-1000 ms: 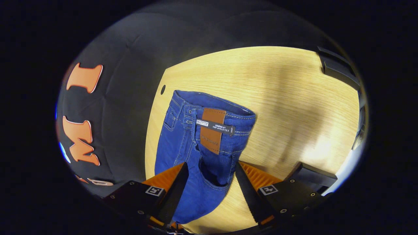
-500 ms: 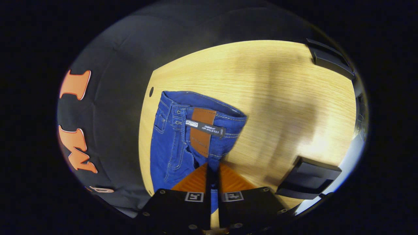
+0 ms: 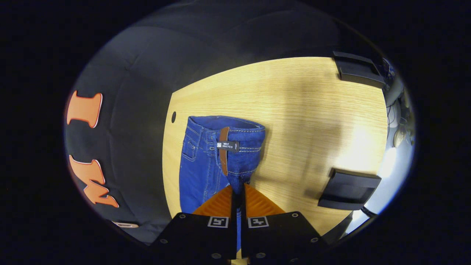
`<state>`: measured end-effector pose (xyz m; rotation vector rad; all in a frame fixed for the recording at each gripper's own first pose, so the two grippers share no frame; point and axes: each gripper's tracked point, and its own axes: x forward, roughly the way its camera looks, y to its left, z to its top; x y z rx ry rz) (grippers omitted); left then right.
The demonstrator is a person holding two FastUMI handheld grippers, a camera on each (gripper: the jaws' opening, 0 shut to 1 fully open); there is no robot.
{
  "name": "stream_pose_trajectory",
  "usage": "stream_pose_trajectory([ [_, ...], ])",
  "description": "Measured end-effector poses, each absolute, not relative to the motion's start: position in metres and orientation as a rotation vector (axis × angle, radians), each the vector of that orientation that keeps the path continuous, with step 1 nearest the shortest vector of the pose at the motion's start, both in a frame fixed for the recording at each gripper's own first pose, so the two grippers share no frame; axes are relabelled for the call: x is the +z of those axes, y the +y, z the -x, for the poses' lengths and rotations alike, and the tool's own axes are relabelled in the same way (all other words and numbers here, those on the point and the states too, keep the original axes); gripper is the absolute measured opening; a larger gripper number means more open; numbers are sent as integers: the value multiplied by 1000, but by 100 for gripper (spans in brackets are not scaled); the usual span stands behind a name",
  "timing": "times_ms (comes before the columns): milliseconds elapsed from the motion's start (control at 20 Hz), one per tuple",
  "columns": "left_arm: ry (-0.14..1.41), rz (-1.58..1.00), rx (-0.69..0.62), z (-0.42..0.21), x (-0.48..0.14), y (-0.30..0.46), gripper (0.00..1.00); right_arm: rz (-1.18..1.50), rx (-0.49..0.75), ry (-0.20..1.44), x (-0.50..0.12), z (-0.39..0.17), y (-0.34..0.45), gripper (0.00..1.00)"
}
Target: Grasp the waist and the cuffs of the jeans and fold them to make the two legs overlap; first hold the waist and fold one-third of the jeans toward the cuffs, then hold the cuffs and fold the remaining one-third in the same direction to finish folding.
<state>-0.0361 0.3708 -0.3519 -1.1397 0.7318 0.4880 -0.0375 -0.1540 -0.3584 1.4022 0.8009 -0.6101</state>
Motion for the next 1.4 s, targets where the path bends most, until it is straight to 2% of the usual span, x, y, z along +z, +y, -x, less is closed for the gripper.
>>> stream_pose_trajectory([
  [250,761,1123,421,-9,-320,371,2,-1380,-632,754,-335,3,-159,5],
  [550,846,1107,375,-67,-320,368,2,-1387,-681,762,-322,-46,-161,5],
  [900,907,1015,427,-128,-327,362,2,-1399,-630,851,-341,-119,-162,5],
  [1200,1009,883,461,-179,-363,355,2,-1394,-591,921,-366,-179,-156,5],
  [1400,1034,845,486,-190,-370,363,3,-1399,-552,975,-378,-213,-150,5],
])
